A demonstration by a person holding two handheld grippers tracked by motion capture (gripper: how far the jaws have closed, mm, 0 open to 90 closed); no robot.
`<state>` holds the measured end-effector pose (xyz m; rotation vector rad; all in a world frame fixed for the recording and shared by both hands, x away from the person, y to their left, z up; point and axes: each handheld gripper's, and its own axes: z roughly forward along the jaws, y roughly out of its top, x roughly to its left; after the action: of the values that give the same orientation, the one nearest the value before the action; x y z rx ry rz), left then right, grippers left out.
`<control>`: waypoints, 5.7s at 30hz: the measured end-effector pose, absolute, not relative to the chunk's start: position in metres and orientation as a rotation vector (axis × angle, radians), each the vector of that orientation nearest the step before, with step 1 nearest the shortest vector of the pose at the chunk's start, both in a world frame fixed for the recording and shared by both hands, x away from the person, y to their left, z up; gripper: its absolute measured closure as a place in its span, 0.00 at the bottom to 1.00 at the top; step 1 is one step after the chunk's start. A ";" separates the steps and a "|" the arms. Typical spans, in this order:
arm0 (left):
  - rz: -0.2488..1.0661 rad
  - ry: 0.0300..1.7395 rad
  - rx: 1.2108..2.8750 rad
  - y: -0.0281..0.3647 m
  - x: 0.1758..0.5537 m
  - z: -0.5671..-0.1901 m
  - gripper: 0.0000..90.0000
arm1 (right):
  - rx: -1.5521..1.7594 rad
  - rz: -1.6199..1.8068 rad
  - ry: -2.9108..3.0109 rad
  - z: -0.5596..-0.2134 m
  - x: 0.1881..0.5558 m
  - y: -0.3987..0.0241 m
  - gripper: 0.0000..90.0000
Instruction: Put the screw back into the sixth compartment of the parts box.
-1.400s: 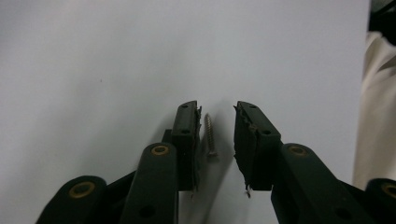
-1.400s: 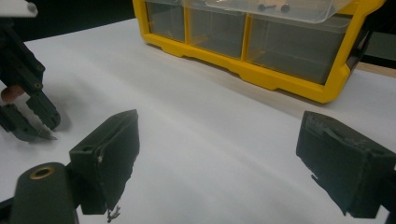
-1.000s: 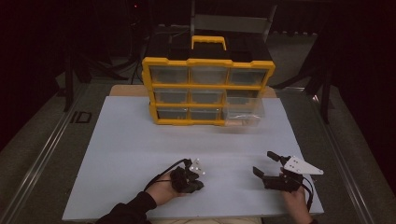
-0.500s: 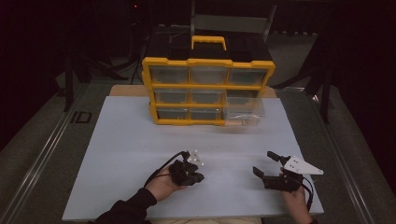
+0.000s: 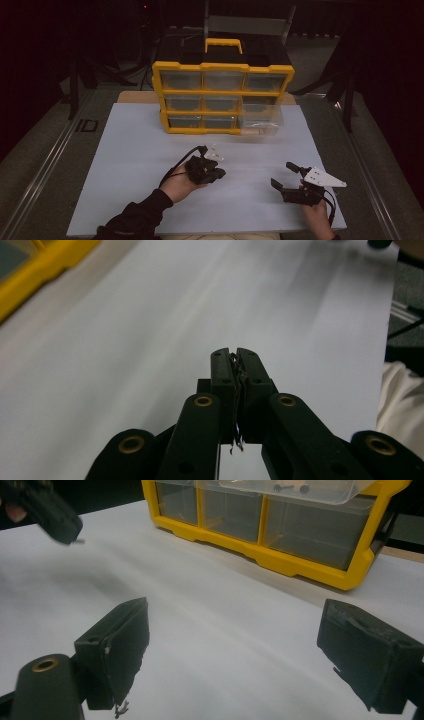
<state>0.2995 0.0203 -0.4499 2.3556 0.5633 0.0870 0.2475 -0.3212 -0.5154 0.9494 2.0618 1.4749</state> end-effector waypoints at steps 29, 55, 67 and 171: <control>0.278 0.553 2.214 -0.004 0.344 -0.352 0.98 | 0.943 1.481 2.059 -0.515 0.248 -0.322 0.15; 0.306 0.691 2.125 -0.047 0.396 -0.330 0.98 | 0.940 1.489 2.065 -0.516 0.248 -0.321 0.15; 0.301 0.763 2.172 -0.070 0.410 -0.340 0.98 | 0.936 1.491 2.066 -0.516 0.248 -0.322 0.15; 0.133 0.655 2.158 0.086 0.312 -0.437 0.03 | 0.948 1.468 2.083 -0.518 0.248 -0.322 0.15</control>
<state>0.3122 0.0859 -0.4366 2.1584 0.6555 0.1332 0.2477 -0.3215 -0.5178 0.9484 2.0826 1.4678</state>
